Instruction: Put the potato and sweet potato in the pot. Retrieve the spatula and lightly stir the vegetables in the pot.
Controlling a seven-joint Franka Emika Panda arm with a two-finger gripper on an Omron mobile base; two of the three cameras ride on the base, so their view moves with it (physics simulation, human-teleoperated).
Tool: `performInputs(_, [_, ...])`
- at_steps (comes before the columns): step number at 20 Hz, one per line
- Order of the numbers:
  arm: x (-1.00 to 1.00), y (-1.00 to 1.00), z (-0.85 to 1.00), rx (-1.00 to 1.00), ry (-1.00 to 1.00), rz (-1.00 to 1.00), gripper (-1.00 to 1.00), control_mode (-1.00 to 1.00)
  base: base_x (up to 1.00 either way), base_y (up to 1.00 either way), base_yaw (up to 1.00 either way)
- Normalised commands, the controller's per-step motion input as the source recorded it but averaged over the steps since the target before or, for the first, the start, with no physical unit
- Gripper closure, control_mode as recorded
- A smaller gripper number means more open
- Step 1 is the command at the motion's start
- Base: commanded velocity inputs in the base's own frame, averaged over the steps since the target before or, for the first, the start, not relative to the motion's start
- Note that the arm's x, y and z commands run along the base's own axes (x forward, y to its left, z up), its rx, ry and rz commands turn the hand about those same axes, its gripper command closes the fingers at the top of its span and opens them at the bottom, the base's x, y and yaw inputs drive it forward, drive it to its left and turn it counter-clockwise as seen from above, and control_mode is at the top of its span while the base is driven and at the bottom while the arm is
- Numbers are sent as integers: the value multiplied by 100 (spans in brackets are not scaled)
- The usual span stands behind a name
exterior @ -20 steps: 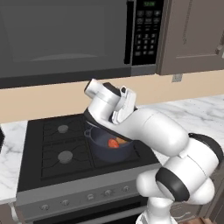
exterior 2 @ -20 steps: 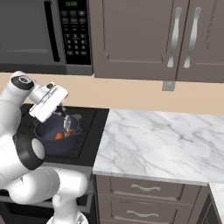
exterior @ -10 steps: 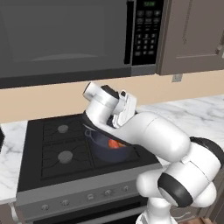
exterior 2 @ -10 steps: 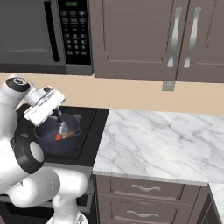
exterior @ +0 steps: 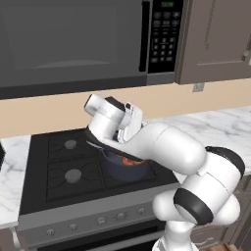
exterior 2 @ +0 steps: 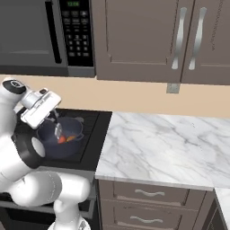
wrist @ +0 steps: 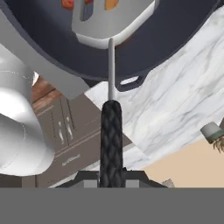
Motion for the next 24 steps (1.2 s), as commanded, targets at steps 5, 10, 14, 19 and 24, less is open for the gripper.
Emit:
performInputs(5, [56,14,-5,0,0,-1,100,-100,0,0,0])
performInputs(10, [4,-6,-8,0,1,0,100,-100,0,0,0])
performInputs(14, [-9,-3,-7,0,1,0,100,-100,0,0,0])
performInputs(19, [-5,0,15,0,0,0,100,-100,0,0,0])
performInputs(24, [-62,-43,3,4,-1,0,100,-100,0,0,0])
